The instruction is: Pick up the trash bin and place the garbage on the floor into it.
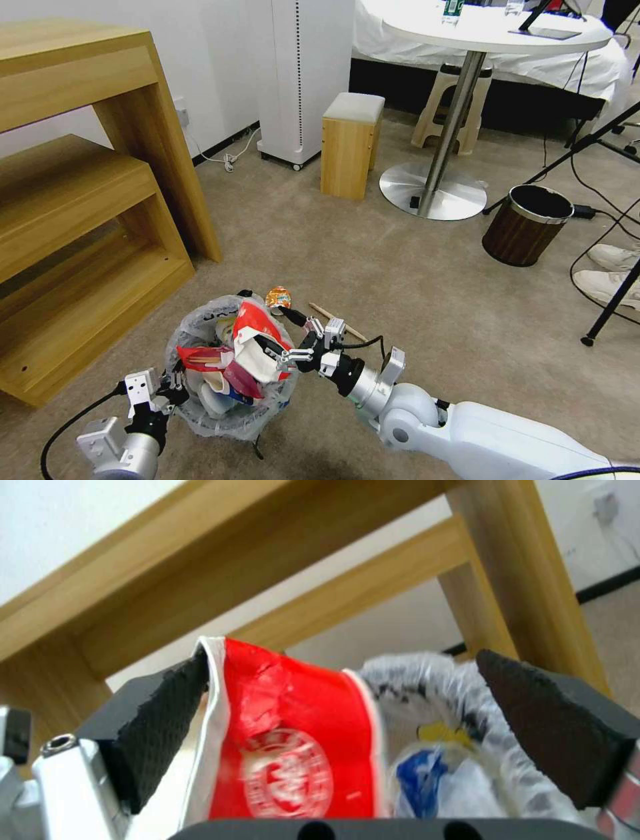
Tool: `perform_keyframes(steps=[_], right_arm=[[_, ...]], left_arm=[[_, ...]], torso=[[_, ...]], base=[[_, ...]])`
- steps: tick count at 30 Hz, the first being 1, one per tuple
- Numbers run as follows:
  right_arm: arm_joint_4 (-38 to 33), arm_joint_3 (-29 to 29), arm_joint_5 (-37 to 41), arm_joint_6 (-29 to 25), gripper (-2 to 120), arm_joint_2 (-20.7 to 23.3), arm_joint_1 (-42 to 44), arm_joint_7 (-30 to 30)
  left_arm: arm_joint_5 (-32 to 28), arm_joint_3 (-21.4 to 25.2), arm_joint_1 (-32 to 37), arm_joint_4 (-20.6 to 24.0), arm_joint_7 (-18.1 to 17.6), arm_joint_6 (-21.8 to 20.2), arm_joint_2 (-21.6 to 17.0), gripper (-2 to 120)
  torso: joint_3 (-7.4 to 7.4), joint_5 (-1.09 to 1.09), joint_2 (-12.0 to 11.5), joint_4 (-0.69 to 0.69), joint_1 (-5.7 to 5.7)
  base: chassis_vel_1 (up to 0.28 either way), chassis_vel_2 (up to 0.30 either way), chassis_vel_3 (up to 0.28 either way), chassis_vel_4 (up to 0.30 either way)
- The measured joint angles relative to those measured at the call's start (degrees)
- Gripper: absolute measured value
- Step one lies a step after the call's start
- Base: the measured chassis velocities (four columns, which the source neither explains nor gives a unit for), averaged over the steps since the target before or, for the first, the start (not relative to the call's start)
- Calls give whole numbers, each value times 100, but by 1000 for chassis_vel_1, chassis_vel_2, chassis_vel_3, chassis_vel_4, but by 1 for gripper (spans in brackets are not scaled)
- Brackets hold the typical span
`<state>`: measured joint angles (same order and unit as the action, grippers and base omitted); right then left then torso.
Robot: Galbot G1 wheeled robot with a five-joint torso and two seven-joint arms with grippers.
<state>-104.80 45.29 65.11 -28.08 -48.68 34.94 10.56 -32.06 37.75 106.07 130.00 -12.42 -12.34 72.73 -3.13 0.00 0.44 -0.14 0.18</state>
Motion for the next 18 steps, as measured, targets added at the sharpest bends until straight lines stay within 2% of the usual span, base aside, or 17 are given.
perform_keyframes(steps=[7,18], right_arm=[[374,529,22,143,100,-247,-251,-248],[671,594,-130,179,100,-310,-275,-332]], left_arm=[[-2,-30,-3,78,18,5,36,1],[-23,-73,-73,13,14,24,31,1]], torso=[[0,0,0,0,0],[0,-1,0,0,0]], base=[[0,0,0,0],[0,0,0,0]])
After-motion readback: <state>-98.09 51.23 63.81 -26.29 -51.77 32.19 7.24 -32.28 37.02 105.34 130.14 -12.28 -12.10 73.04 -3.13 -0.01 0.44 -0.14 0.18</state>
